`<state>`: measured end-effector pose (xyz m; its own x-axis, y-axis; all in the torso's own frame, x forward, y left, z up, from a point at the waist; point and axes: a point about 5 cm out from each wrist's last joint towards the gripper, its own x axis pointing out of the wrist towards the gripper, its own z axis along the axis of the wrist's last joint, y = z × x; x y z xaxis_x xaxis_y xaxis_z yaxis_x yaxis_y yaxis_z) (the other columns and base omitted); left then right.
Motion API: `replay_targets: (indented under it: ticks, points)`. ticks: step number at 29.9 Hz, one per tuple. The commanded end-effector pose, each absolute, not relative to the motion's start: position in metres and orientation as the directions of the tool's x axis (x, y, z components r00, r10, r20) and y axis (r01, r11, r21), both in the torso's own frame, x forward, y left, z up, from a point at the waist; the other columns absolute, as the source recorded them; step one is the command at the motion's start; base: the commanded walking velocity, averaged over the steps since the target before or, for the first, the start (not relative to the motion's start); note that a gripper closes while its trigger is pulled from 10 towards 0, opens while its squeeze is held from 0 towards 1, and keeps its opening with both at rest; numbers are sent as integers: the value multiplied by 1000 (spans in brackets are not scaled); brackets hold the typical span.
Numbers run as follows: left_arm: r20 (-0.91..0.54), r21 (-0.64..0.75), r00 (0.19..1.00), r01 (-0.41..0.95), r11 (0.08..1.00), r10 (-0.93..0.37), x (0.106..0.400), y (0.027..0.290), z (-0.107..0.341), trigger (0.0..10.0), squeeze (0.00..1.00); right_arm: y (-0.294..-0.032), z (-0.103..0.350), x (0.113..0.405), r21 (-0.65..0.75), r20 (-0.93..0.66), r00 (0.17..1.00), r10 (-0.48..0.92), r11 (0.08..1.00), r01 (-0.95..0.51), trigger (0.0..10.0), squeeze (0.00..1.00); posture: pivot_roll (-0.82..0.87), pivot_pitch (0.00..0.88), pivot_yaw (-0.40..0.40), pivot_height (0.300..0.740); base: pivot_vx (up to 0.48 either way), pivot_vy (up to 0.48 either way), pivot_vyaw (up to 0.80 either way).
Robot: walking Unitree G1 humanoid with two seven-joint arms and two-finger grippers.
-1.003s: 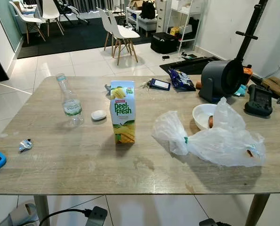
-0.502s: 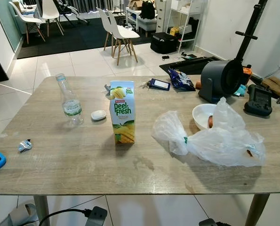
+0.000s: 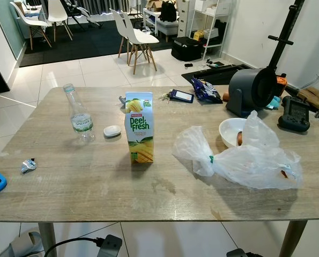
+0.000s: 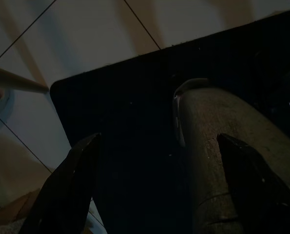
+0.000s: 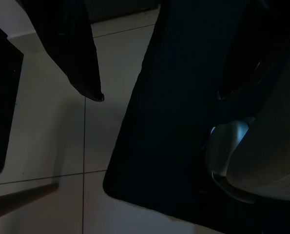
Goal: Restocking fridge
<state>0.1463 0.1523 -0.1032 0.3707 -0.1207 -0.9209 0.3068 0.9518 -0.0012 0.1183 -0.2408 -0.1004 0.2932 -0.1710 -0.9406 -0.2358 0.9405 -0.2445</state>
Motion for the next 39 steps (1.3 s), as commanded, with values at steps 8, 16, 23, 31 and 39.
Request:
replay_targets:
  ticks: [8, 16, 23, 31, 39]
  points:
    - [-931, 16, 353, 306, 952, -97, 142, 161, -104, 10000, 0, -239, -101, 118, -233, -944, 287, -161, 943, -238, 10000, 0, 54, 0, 7, 740, 0, 0, 0]
    - [-929, 15, 356, 304, 953, -99, 143, 161, -104, 10000, 0, -239, -101, 119, -236, -943, 292, -163, 943, -236, 10000, 0, 53, 0, 7, 740, 0, 0, 0]
    - [-929, 13, 357, 301, 954, -100, 143, 160, -104, 10000, 0, -240, -100, 119, -234, -943, 290, -161, 942, -239, 10000, 0, 57, 0, 5, 740, 0, 0, 0]
    - [-930, 11, 354, 301, 954, -100, 143, 160, -104, 10000, 0, -240, -100, 119, -235, -943, 289, -162, 942, -239, 10000, 0, 55, 0, 5, 740, 0, 0, 0]
    - [-928, 14, 359, 301, 953, -100, 143, 160, -104, 10000, 0, -240, -100, 119, -236, -943, 293, -161, 941, -244, 10000, 0, 55, 0, 2, 740, 0, 0, 0]
